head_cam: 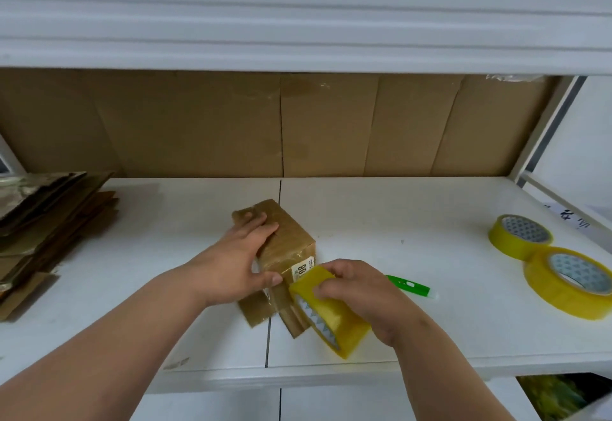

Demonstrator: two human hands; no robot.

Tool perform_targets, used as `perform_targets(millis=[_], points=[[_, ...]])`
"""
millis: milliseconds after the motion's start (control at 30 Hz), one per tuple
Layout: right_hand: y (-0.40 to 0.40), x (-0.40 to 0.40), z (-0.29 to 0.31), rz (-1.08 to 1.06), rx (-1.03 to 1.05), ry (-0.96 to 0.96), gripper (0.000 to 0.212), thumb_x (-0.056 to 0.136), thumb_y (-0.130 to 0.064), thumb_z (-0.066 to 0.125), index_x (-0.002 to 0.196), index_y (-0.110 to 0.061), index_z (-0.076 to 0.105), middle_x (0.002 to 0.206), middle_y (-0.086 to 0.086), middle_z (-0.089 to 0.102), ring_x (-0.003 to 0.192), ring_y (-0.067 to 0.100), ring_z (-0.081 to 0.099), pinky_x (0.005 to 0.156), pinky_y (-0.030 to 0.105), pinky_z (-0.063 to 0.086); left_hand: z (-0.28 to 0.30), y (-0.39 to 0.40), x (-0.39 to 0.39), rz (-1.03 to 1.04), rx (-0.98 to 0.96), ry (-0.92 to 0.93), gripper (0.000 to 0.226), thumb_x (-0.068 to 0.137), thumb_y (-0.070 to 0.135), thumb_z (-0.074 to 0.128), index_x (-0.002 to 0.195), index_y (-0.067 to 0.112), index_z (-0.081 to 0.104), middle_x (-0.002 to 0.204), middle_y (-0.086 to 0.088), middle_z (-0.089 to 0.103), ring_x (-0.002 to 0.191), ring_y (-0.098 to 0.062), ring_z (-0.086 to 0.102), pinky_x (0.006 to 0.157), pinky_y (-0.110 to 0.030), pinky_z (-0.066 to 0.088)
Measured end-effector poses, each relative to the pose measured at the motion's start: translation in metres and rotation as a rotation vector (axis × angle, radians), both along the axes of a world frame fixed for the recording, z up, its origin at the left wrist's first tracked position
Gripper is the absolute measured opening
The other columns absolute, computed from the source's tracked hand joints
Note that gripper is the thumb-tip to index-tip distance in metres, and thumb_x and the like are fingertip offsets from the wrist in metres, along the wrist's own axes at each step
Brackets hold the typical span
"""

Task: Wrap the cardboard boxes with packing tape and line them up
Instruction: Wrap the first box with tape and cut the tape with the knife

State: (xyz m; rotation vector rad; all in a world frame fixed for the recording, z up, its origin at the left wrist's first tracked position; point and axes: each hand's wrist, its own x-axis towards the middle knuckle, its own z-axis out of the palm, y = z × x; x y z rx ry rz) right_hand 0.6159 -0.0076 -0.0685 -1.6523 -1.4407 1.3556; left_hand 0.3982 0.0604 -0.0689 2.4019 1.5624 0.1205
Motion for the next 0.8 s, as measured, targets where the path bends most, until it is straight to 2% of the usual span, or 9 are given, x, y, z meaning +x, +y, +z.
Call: perform_targets(millis=[100,233,400,467,533,600,700,767,800], points=[[0.0,-0.003,-0.002,0.007,-0.007,0.035,0.013,0.085,-0.02,0.068,0.096,-0.021,0.074,0.096,0.008,0.075,0.083,0.019,0.07,0.08,0.035,0.054,-0.009,0.009,0.003,-0.02,0.184,0.011,0.083,0.089,0.05,0.064,0.157,0.029,0.02,0.162,0.003,0.011,0.145,-0.022,0.004,0.122,-0.034,0.015],[0.001,-0.008,-0.007,-0.054,0.01,0.112,0.011,0.089,-0.033,0.07,0.097,-0.026,0.073,0.093,-0.002,0.076,0.087,0.015,0.072,0.084,0.034,0.057,-0.02,0.011,0.014,-0.047,0.294,-0.094,0.066,0.093,0.031,0.064,0.152,0.031,0.034,0.153,0.005,0.034,0.139,-0.018,0.023,0.115,-0.025,0.021],[-0.001,-0.011,-0.014,-0.148,0.076,0.095,0.019,0.09,-0.043,0.066,0.105,-0.036,0.057,0.101,-0.007,0.068,0.089,0.01,0.067,0.073,0.026,0.053,-0.023,0.009,0.014,-0.022,0.265,-0.129,0.057,0.095,0.023,0.062,0.146,0.039,0.042,0.156,0.006,0.033,0.143,-0.018,0.025,0.116,-0.028,0.023],[-0.005,-0.01,-0.016,-0.149,0.056,0.141,0.013,0.091,-0.035,0.064,0.103,-0.036,0.059,0.097,-0.002,0.069,0.086,0.015,0.067,0.073,0.03,0.051,-0.022,0.009,0.014,-0.008,0.231,-0.17,0.056,0.094,0.021,0.063,0.145,0.038,0.045,0.155,0.006,0.035,0.143,-0.018,0.025,0.116,-0.027,0.022],[-0.01,-0.01,-0.018,-0.14,0.043,0.188,0.02,0.088,-0.025,0.06,0.104,-0.036,0.061,0.098,0.003,0.07,0.084,0.018,0.064,0.075,0.033,0.049,-0.022,0.01,0.015,0.002,0.201,-0.193,0.055,0.095,0.017,0.059,0.145,0.038,0.046,0.156,0.007,0.034,0.144,-0.016,0.024,0.116,-0.024,0.019],[-0.013,-0.009,-0.02,-0.132,0.052,0.212,0.025,0.085,-0.025,0.063,0.107,-0.037,0.061,0.099,0.007,0.069,0.083,0.015,0.061,0.076,0.032,0.046,-0.021,0.01,0.016,0.018,0.146,-0.236,0.051,0.098,0.015,0.049,0.144,0.037,0.047,0.157,0.008,0.032,0.145,-0.014,0.021,0.117,-0.023,0.015],[-0.019,-0.01,-0.024,-0.098,0.071,0.242,0.029,0.089,-0.029,0.068,0.115,-0.036,0.057,0.089,0.0,0.065,0.089,0.011,0.06,0.077,0.024,0.044,-0.021,0.012,0.015,0.059,0.052,-0.368,0.04,0.102,0.028,0.041,0.139,0.039,0.052,0.155,0.012,0.033,0.144,-0.01,0.022,0.121,-0.032,0.017],[-0.022,-0.011,-0.026,-0.082,0.088,0.242,0.031,0.091,-0.031,0.067,0.12,-0.034,0.054,0.086,-0.006,0.06,0.095,0.012,0.06,0.076,0.022,0.044,-0.022,0.012,0.015,0.083,0.043,-0.391,0.038,0.099,0.041,0.051,0.137,0.04,0.054,0.153,0.013,0.034,0.144,-0.01,0.024,0.121,-0.036,0.021],[-0.023,-0.01,-0.028,-0.079,0.098,0.234,0.031,0.092,-0.032,0.066,0.121,-0.033,0.053,0.087,-0.007,0.06,0.094,0.012,0.06,0.075,0.022,0.044,-0.024,0.012,0.015,0.09,0.051,-0.388,0.042,0.095,0.04,0.06,0.137,0.039,0.054,0.152,0.012,0.035,0.144,-0.012,0.024,0.12,-0.035,0.022]])
